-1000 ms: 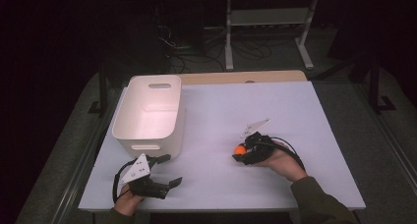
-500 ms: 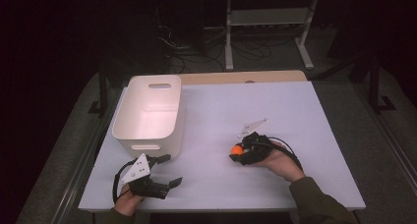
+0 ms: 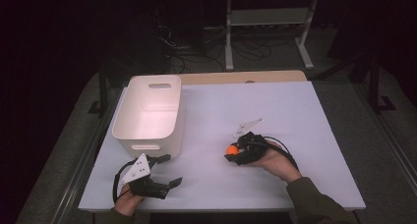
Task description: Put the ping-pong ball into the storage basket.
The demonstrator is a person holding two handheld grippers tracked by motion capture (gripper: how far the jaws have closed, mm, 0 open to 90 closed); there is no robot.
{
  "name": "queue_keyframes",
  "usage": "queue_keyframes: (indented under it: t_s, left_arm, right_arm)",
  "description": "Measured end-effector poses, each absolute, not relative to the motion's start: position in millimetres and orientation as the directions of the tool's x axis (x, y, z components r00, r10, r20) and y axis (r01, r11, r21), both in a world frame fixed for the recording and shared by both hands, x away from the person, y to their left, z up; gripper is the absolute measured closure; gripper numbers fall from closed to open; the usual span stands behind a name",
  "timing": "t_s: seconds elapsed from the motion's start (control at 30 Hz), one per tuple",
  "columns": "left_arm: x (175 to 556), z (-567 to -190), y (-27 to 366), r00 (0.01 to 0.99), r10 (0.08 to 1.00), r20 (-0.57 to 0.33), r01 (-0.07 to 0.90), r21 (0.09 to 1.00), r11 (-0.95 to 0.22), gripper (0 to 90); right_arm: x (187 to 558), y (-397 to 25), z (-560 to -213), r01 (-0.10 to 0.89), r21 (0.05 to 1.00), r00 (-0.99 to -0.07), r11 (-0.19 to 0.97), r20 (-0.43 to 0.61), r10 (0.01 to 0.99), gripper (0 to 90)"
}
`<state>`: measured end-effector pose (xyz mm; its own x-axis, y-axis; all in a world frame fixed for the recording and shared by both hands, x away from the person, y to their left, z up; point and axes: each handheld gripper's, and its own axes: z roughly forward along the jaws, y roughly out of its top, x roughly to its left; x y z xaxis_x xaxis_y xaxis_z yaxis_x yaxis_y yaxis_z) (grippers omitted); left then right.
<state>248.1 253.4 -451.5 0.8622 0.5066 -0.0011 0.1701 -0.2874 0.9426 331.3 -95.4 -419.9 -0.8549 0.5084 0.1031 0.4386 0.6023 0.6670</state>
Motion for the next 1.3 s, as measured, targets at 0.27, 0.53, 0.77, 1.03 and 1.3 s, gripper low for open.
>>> queue_keyframes:
  t_s: [0.27, 0.53, 0.77, 1.03, 1.3]
  left_arm:
    - [248, -452, 253, 0.862, 0.506, -0.002, 0.172, 0.941, -0.290, 14.1]
    - [248, -451, 253, 0.862, 0.506, -0.002, 0.171, 0.943, -0.287, 14.1]
    - [248, -451, 253, 0.862, 0.507, -0.003, 0.173, 0.942, -0.288, 14.1]
    - [248, -452, 254, 0.861, 0.508, -0.005, 0.173, 0.943, -0.284, 14.1]
    - [248, -452, 254, 0.861, 0.508, -0.005, 0.173, 0.943, -0.284, 14.1]
  right_arm:
    - [331, -89, -417, 0.426, 0.675, -0.862, 0.602, 0.101, 0.497, 49.5]
    - [334, -80, -414, 0.416, 0.683, -0.869, 0.600, 0.105, 0.483, 49.5]
    - [335, -75, -413, 0.413, 0.690, -0.873, 0.595, 0.113, 0.475, 49.5]
    - [336, -65, -411, 0.401, 0.695, -0.881, 0.597, 0.114, 0.459, 49.5]
    - [337, -57, -411, 0.392, 0.697, -0.888, 0.600, 0.117, 0.445, 49.5]
